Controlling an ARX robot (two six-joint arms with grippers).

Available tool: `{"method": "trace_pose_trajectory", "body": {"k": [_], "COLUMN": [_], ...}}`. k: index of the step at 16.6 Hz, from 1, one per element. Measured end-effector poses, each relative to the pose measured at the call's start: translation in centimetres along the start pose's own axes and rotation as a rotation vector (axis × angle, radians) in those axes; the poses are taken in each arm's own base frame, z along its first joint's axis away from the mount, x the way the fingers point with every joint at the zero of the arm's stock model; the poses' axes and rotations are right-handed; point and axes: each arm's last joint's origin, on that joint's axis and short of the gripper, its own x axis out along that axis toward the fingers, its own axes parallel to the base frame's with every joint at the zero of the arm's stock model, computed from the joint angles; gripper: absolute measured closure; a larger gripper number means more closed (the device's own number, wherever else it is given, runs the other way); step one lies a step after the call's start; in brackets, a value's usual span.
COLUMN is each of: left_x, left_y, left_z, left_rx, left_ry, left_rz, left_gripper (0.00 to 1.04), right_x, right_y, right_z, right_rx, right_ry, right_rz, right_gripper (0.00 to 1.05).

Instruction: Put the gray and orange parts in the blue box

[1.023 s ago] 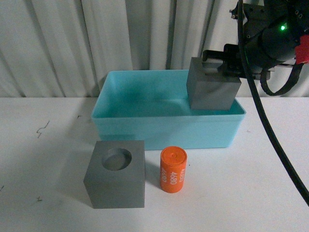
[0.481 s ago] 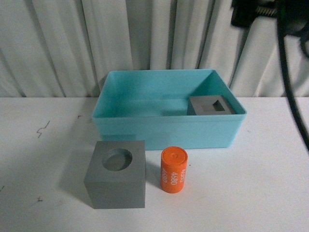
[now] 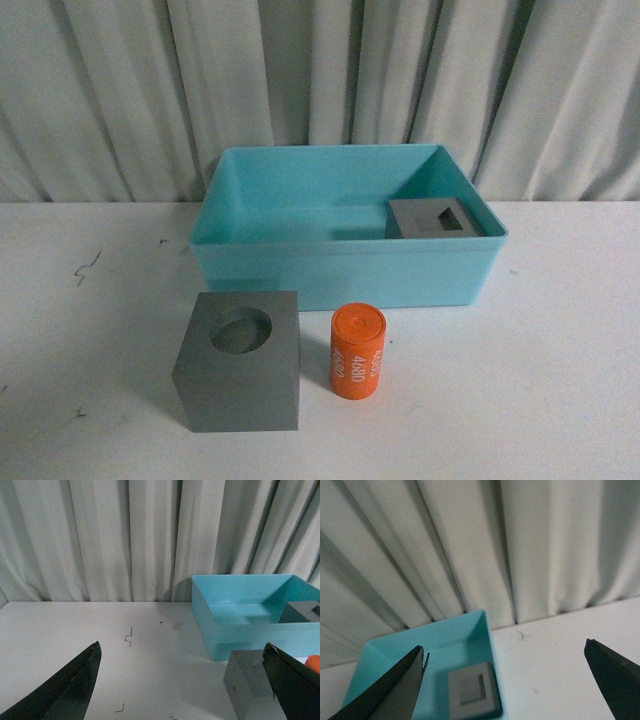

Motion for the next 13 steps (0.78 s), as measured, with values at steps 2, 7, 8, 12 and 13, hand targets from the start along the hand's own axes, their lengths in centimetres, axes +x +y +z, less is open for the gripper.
{"method": "trace_pose_trajectory", "body": {"k": [2, 7, 8, 12, 13], "left_x": [0.0, 0.0, 0.0, 0.0, 0.0], "left_y": [0.0, 0.0, 0.0, 0.0, 0.0], "left_z": [0.0, 0.0, 0.0, 0.0, 0.0], "left_rx": [0.000, 0.000, 0.000, 0.000, 0.000], "left_ry": [0.000, 0.000, 0.000, 0.000, 0.000], "left_rz": [0.000, 0.000, 0.000, 0.000, 0.000], "left_gripper": [0.07, 0.07, 0.07, 0.07, 0.07], "right_x": [-3.0, -11.1, -12.5, -14.6, -14.7], "right_y": [-0.8, -7.3, -7.5, -7.9, -8.0], "right_z": [-1.7, -12.3, -13.7, -15.9, -16.1], "right_rx": [0.010, -0.237, -0.238, -0.239, -0.239], "right_ry": [0.008, -0.246, -0.236, -0.260, -0.246], "right_rz": [-0.001, -0.029, -0.019, -0.016, -0.017], "right_gripper": [0.07, 1.03, 1.03, 1.03, 1.03]}}
